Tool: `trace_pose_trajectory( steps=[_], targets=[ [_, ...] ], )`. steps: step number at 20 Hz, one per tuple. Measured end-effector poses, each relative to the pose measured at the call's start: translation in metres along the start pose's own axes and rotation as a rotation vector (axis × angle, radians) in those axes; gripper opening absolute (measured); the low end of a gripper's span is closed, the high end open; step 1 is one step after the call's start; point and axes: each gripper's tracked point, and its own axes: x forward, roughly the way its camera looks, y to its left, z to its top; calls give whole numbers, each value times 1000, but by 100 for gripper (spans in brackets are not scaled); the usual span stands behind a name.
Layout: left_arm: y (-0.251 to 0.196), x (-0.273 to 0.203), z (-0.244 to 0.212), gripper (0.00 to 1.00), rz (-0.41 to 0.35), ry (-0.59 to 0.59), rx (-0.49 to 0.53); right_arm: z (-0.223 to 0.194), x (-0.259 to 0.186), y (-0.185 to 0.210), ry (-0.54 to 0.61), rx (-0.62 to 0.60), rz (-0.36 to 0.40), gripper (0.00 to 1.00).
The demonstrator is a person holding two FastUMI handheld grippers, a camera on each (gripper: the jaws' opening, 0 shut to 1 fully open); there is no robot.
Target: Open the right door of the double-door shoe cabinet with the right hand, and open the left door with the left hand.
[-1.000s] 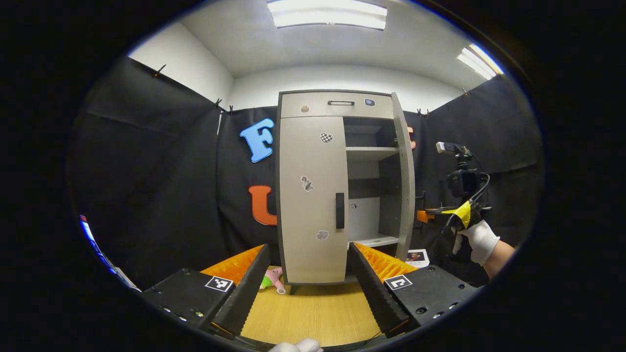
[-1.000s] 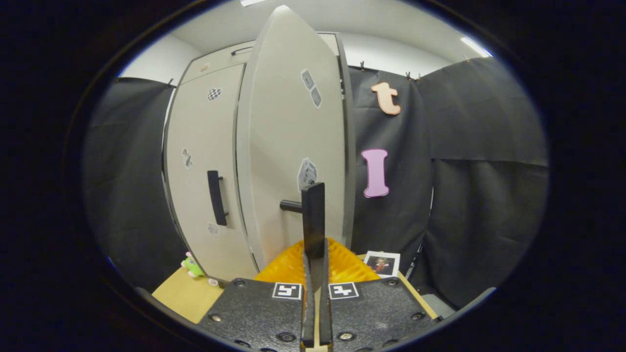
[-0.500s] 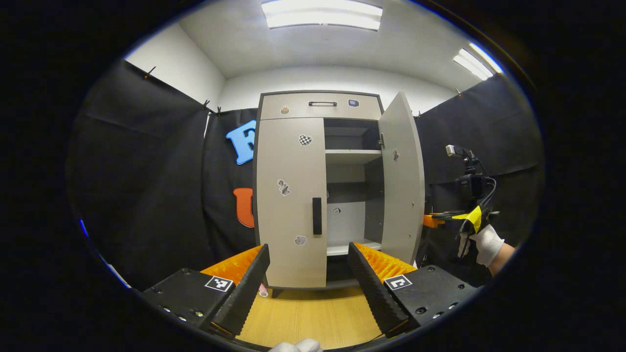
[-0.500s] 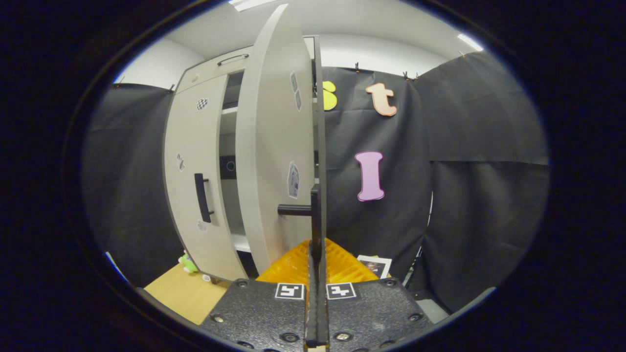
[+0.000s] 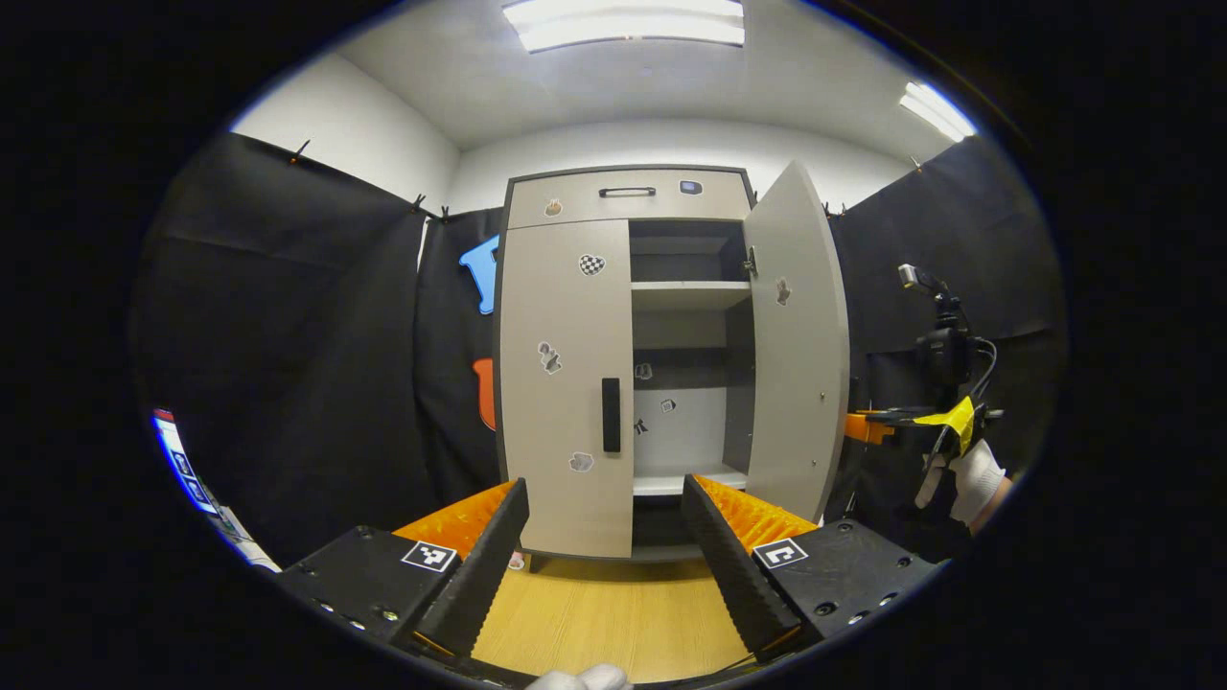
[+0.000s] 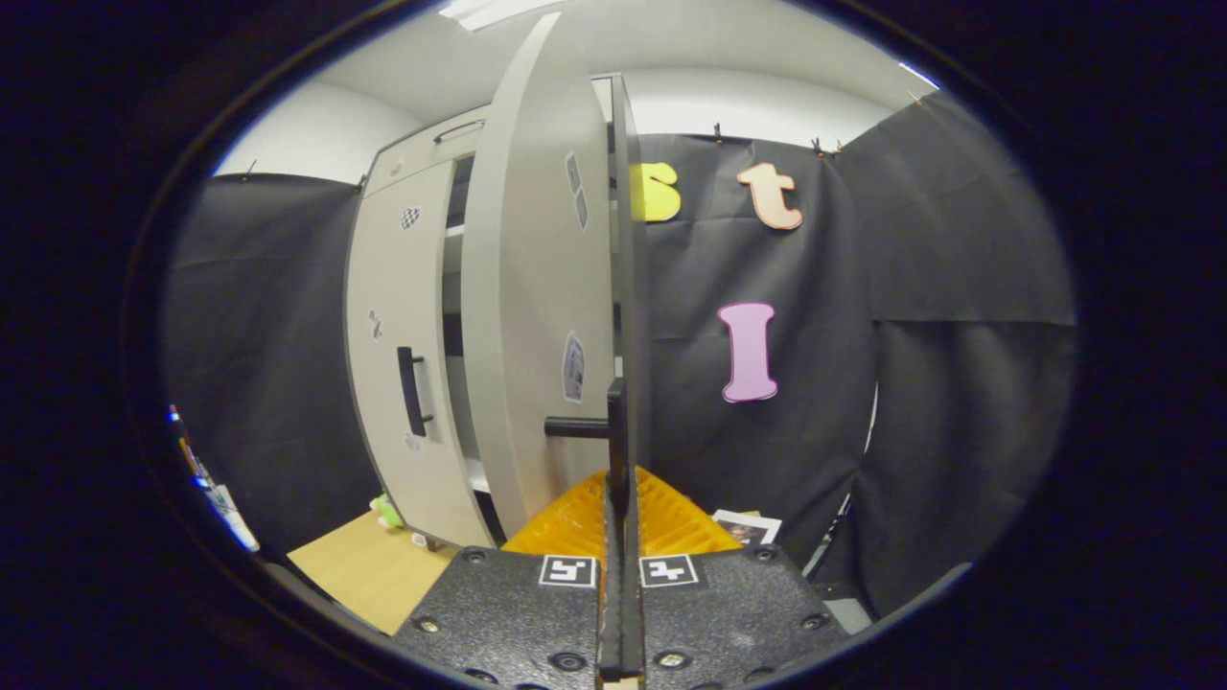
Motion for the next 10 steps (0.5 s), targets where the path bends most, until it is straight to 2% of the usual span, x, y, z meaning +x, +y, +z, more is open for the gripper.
trace_pose_trajectory(
  steps=[5,9,10],
  targets=[
    [6,-3,-1,96,13,2,16,1,-4,-3,5,2,-32,4],
    [23,4,-2,96,-7,12,3,6,-29,-7,-16,-3,-88,20],
    [29,7,-4,96,-9,15,8,7,-38,-10,-22,-5,-116,28]
  ],
)
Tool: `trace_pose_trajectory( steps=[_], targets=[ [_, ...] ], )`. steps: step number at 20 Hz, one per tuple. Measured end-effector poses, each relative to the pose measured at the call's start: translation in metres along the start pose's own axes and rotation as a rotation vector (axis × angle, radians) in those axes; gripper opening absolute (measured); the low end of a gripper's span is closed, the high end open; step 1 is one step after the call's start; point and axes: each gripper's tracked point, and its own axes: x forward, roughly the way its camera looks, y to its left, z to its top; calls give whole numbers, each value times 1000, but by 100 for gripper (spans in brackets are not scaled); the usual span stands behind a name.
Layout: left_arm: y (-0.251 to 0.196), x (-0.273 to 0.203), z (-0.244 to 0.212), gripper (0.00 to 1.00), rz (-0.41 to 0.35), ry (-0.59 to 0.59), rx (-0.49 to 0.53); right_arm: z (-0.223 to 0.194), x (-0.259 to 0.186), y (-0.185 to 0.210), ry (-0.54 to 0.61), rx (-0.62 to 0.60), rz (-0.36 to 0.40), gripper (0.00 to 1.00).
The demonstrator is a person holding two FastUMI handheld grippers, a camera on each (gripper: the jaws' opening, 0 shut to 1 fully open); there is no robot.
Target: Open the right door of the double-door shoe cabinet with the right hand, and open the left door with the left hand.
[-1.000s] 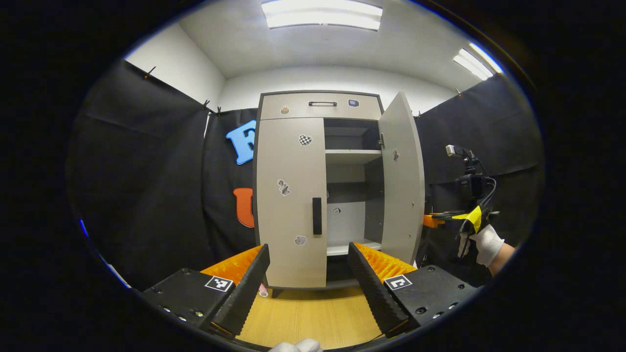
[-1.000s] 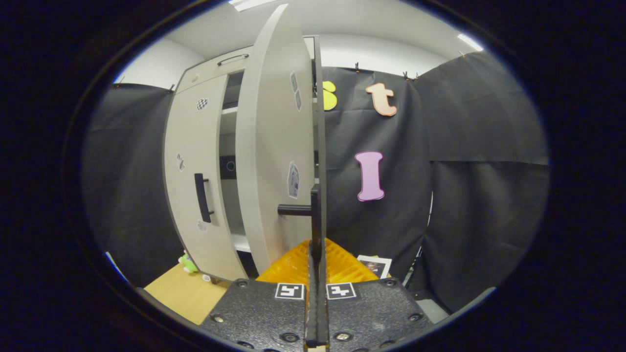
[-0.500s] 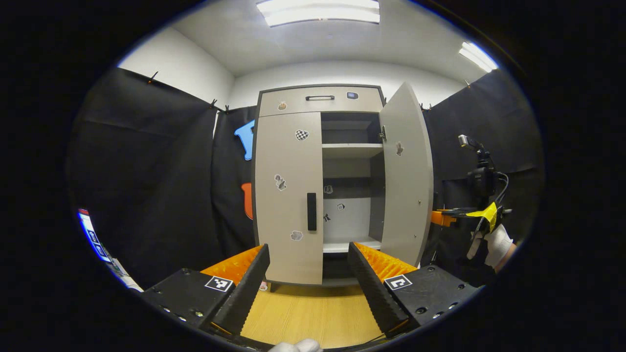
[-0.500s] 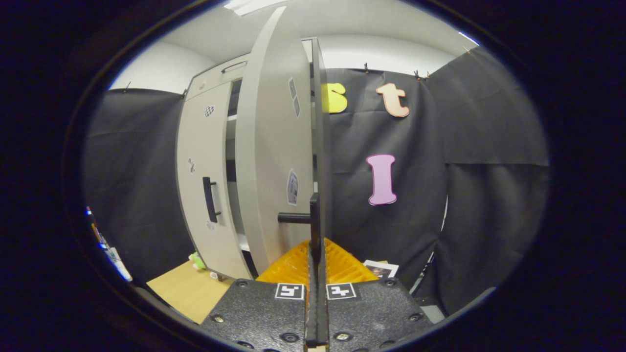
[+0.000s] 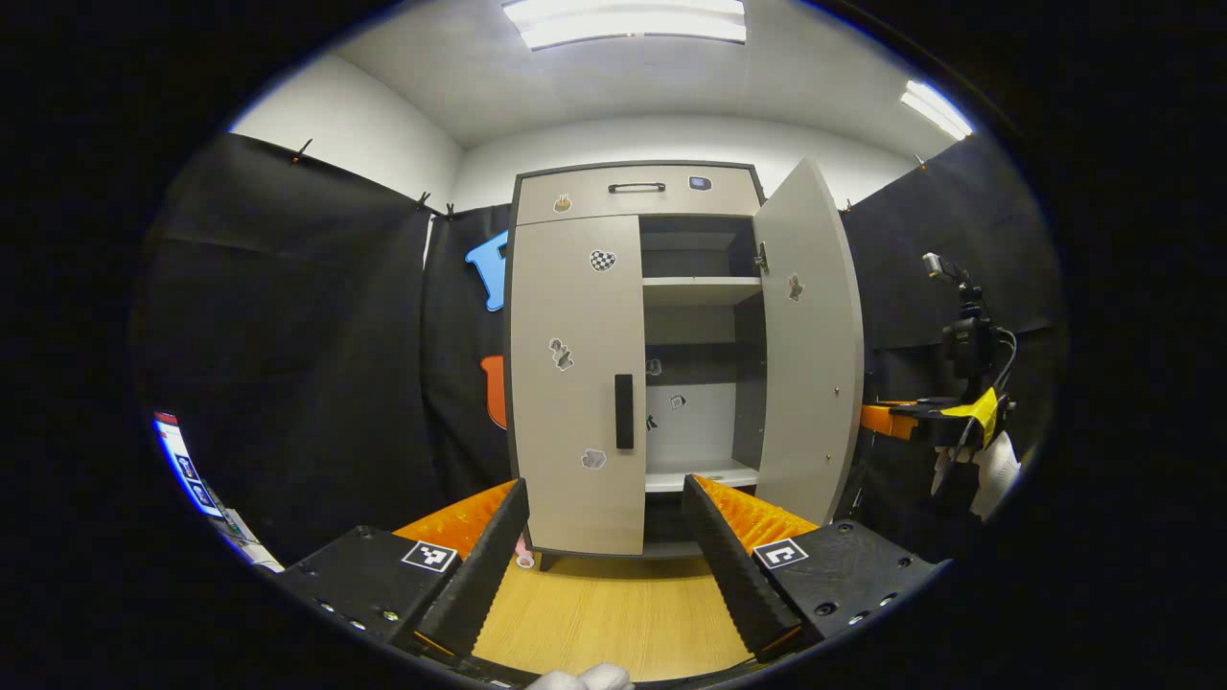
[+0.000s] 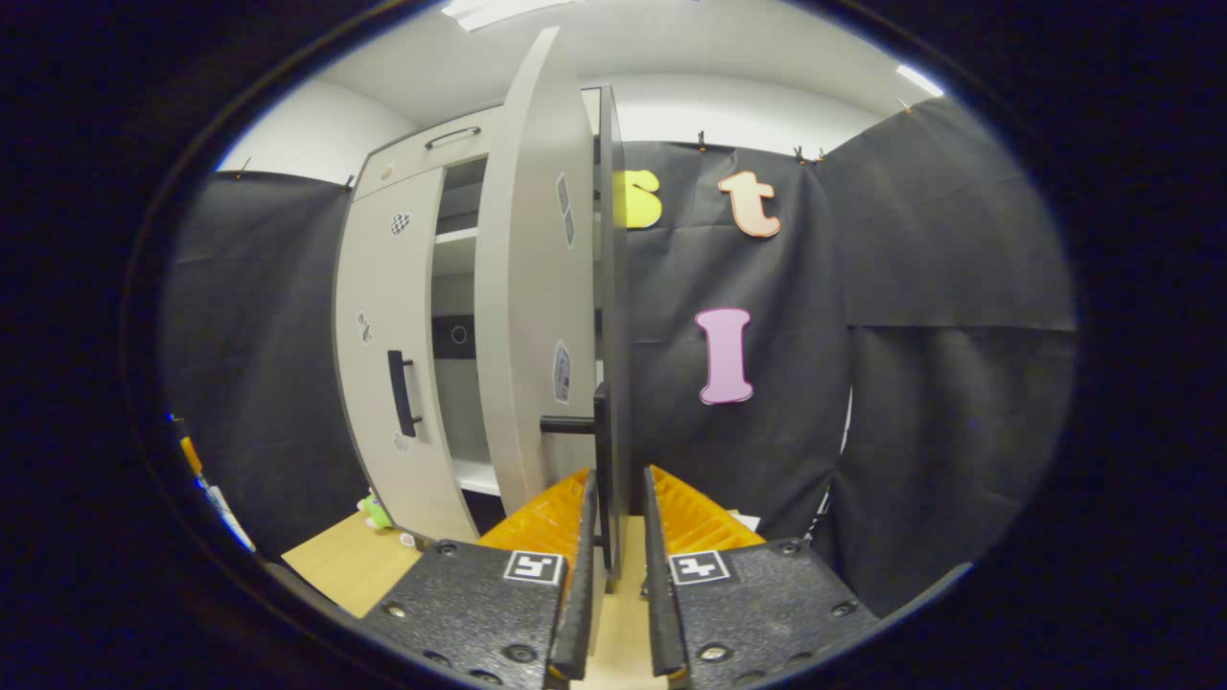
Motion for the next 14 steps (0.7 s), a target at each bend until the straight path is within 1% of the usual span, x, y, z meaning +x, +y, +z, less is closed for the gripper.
trace_pose_trajectory(
  steps=[1,4,6,7,8,9,10,11,12,14],
  targets=[
    [6,4,-1,96,-5,0,2,3,-11,-1,-12,1,-23,35],
    [26,18,-6,96,-29,-6,-9,9,-48,11,-47,20,-61,84],
    [38,31,-5,96,-46,-17,-16,6,-72,33,-55,20,-67,93],
    [44,38,-5,96,-55,-21,-16,2,-84,45,-52,16,-68,94],
    [48,45,-5,96,-65,-24,-18,-3,-95,54,-49,14,-75,100],
    [52,53,-6,96,-76,-23,-17,-8,-106,63,-45,19,-86,98],
    [54,60,-8,96,-85,-25,-17,-13,-117,74,-40,28,-86,98],
    [55,67,-9,96,-93,-23,-16,-19,-126,86,-33,38,-84,100],
    [55,74,-11,96,-99,-23,-15,-23,-132,96,-26,48,-77,98],
    [56,89,-11,96,-103,-30,-16,-32,-141,108,-7,48,-72,98]
  ],
)
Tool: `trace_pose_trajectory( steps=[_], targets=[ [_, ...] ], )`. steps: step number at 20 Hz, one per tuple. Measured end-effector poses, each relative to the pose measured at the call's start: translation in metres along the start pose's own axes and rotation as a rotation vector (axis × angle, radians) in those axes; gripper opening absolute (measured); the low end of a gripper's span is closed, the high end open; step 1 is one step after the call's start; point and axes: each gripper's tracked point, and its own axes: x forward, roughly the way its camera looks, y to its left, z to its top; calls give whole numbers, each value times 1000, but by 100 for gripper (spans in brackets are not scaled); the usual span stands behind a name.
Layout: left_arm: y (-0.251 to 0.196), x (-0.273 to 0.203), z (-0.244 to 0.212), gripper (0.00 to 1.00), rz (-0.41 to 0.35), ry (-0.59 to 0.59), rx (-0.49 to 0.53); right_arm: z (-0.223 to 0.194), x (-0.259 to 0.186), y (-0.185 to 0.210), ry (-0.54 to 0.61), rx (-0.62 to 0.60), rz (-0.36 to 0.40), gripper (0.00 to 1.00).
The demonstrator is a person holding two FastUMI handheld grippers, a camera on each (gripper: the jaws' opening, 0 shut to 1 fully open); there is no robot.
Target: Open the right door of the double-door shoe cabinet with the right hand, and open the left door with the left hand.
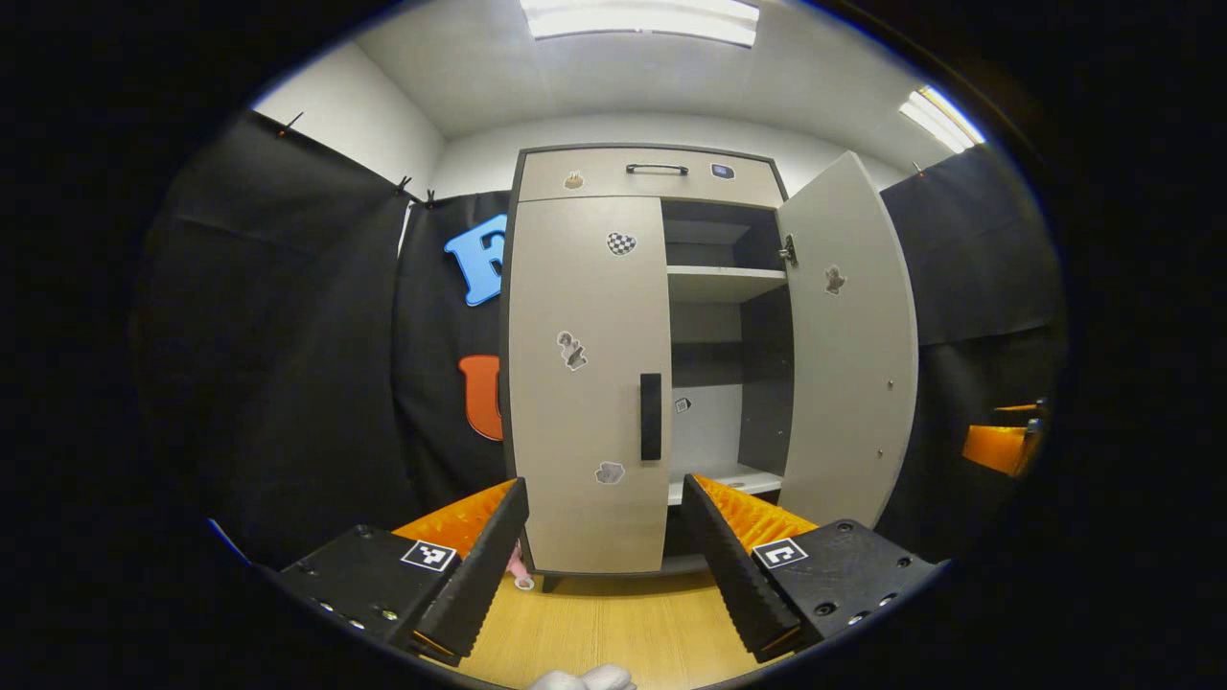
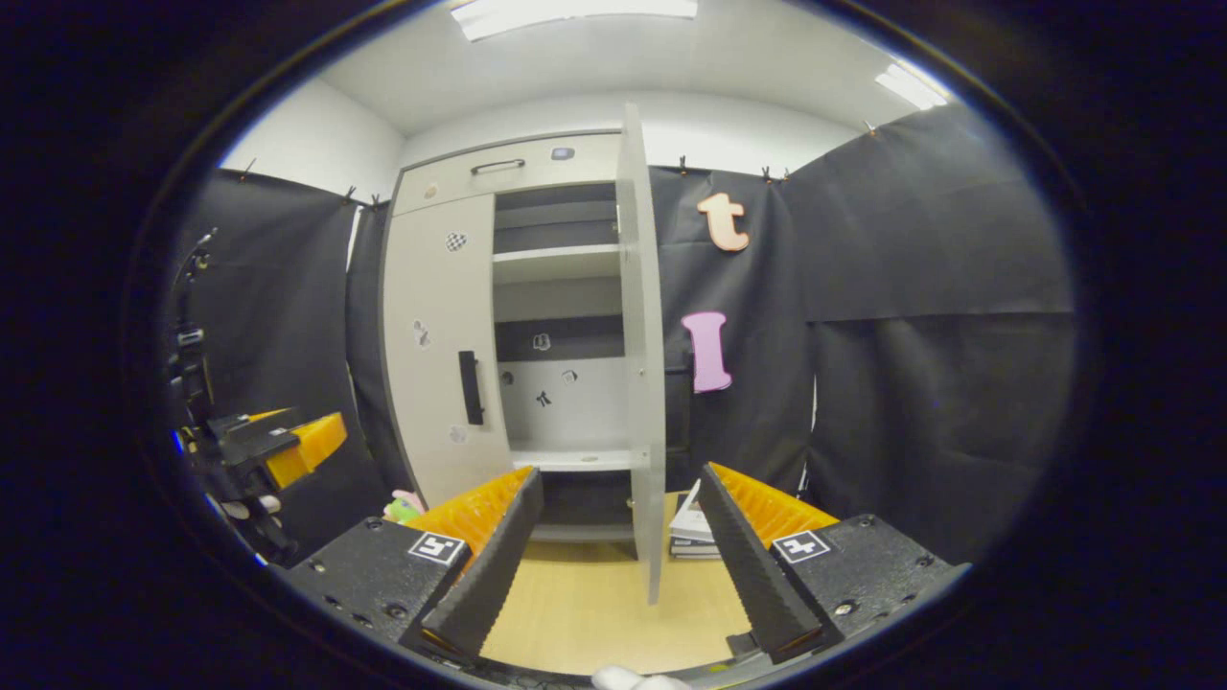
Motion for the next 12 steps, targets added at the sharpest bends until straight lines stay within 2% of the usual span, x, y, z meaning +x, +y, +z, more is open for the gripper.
trace_pose_trajectory(
  steps=[2,6,12],
  targets=[
    [-2,16,-2,96,-7,-1,-12,-5,-6,7,22,4,5,100],
    [-17,60,-1,97,-23,-3,-12,-7,-1,17,46,23,29,98],
    [-42,151,-2,96,-34,-12,-18,12,21,1,15,2,1,100]
  ],
)
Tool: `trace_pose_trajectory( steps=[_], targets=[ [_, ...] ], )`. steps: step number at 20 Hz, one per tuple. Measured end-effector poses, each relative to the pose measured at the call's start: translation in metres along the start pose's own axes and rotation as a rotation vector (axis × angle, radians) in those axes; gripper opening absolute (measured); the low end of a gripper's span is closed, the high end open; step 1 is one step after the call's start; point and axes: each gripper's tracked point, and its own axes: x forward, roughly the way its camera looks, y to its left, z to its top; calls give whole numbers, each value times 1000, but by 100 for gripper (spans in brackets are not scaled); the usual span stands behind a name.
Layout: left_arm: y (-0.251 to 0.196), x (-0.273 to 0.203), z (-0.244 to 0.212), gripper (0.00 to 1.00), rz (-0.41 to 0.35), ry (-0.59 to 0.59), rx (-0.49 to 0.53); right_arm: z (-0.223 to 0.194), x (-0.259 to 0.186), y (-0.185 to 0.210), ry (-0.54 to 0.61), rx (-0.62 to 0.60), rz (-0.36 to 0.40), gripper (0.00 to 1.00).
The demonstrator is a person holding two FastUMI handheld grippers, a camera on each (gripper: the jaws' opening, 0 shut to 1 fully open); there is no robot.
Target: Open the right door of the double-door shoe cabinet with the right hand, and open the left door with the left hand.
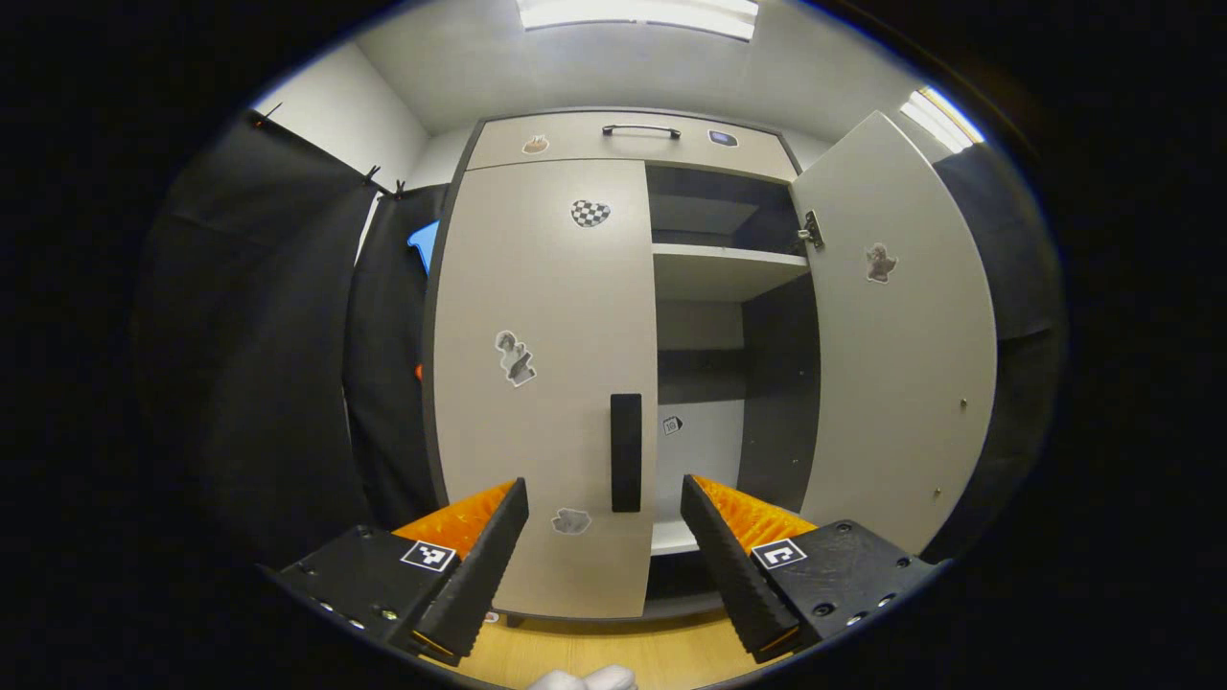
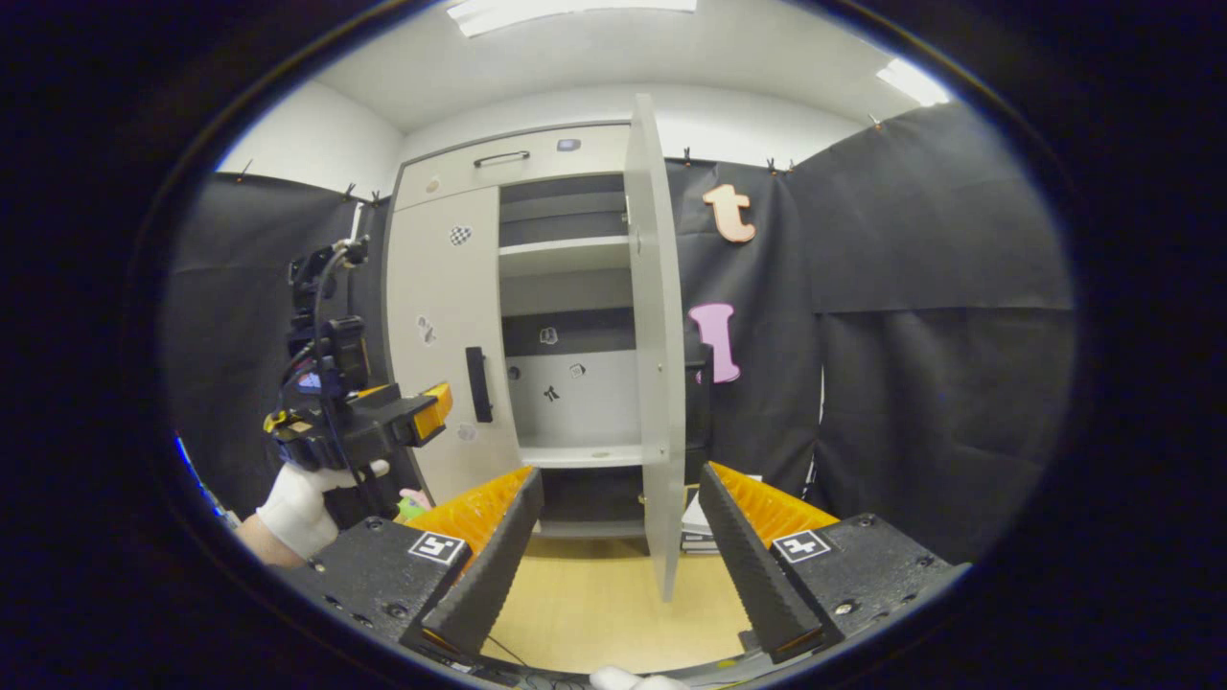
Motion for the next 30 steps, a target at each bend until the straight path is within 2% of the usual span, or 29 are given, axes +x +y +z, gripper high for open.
trace_pose_trajectory(
  steps=[1,7,8,11,16,18,19,20,21,22,23,26,27,28,30],
  targets=[
    [-3,16,-3,96,1,8,-5,2,5,-5,-1,-7,-13,98],
    [-11,95,-19,96,15,33,-21,1,27,-23,18,-27,-52,100],
    [-12,103,-21,96,18,38,-12,0,29,-24,24,-33,-50,98],
    [-13,118,-29,96,32,42,13,1,35,-28,29,-46,-53,100],
    [-12,136,-40,96,36,68,-1,-2,43,-34,33,-56,-64,98],
    [-13,142,-40,95,31,61,5,-3,47,-33,40,-51,-57,100],
    [-14,133,-38,91,30,67,6,-3,48,-32,42,-51,-55,100],
    [-15,139,-40,77,21,70,10,-2,49,-31,39,-52,-52,100],
    [-16,139,-38,75,12,57,8,-4,50,-29,40,-53,-47,100],
    [-10,142,-38,58,28,51,2,-4,50,-28,41,-53,-44,100],
    [-10,143,-41,31,25,59,3,-4,51,-27,41,-52,-40,100],
    [-8,139,-40,23,19,81,-14,-2,52,-25,35,-48,-34,100],
    [-8,140,-40,13,26,82,-11,-2,51,-25,33,-48,-32,100],
    [-7,141,-40,8,25,88,6,-1,50,-23,31,-47,-28,100],
    [-9,137,-39,6,9,93,-3,0,48,-20,26,-51,-23,100]
  ],
)
